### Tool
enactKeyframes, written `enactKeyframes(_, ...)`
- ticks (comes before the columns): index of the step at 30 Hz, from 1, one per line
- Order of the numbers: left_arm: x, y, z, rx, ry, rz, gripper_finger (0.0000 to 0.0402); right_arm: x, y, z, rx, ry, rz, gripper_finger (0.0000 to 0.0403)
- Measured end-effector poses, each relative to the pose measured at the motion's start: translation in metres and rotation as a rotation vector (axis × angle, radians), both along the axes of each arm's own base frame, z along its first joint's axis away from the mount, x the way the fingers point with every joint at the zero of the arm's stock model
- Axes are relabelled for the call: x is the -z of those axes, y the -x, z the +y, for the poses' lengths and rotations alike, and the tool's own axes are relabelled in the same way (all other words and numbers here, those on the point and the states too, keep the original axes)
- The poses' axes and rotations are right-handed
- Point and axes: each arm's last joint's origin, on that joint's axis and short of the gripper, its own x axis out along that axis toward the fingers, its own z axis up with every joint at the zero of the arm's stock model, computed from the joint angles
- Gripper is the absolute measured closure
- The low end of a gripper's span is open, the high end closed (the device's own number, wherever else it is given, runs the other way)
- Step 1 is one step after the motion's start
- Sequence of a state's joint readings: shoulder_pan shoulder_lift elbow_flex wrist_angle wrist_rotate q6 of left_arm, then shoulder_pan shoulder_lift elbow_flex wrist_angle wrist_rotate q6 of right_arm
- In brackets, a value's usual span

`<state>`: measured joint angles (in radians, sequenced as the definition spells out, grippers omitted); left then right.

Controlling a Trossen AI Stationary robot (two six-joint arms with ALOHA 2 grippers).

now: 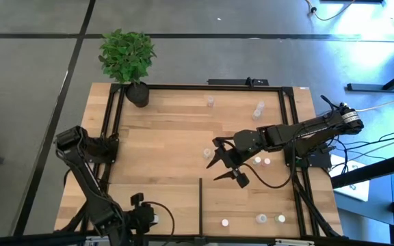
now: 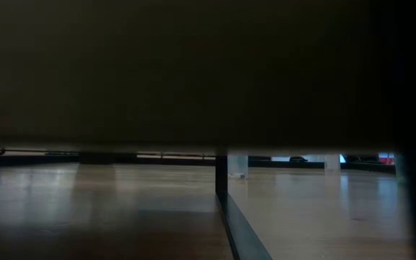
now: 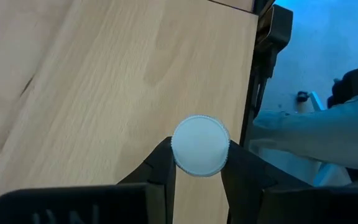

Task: Pick and place medicine bottles onto shelf by color
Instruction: Put the top left green pill bottle on the shelf

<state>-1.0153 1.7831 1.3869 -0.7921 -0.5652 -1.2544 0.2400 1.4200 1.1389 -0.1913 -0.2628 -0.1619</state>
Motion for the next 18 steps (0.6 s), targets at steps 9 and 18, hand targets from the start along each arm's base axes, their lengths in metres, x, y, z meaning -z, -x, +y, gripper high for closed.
enactKeyframes(9, 0.001, -0.001, -0.001, -0.012, 0.015, -0.003, 0.0314, 0.000, 0.000, 0.000, 0.000, 0.000, 0.000, 0.0175)
enactKeyframes(18, 0.007, 0.008, -0.010, -0.005, 0.025, 0.001, 0.0314, 0.000, 0.000, 0.000, 0.000, 0.000, 0.000, 0.0175)
